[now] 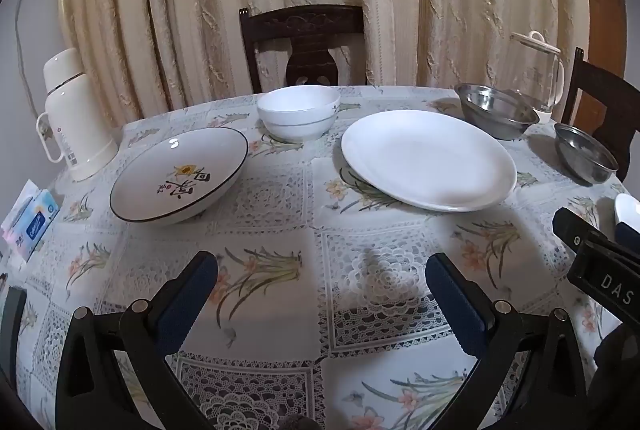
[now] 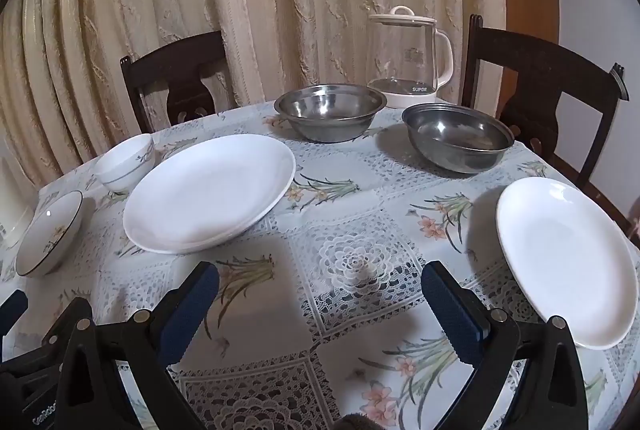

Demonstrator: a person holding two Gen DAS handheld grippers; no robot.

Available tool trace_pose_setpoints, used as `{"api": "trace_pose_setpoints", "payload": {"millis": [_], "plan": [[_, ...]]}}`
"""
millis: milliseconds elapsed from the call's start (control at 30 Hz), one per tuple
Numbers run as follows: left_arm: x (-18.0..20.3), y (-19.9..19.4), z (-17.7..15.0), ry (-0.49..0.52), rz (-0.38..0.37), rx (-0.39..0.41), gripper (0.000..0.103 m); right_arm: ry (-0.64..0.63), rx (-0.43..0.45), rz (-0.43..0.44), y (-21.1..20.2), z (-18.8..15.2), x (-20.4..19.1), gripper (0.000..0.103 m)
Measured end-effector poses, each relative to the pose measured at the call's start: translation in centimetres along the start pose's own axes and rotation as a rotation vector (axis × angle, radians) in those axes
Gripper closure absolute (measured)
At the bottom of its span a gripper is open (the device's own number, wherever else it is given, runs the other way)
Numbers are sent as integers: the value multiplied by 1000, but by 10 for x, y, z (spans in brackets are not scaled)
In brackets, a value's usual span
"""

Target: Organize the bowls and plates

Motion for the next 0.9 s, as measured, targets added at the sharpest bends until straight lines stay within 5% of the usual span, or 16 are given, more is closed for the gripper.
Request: {"api": "trace_pose_setpoints", "payload": {"millis": [433,900], "plan": [[-3,6,0,-18,3,-42,0,-36,4,-30,0,-2,-6,0],[-6,6,4,-42,32,23,0,-58,30,-71,0,1,-12,0]]}}
Point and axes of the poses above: each gripper's, at about its wrist camera, not at the fingertips, and y roughly the way its jaws point, x to its right, z to its top, the point moved 2 cm from there along y, roughly the way its jaws point, and after that the axes turned 3 degrees about z, right-handed, at the moved point
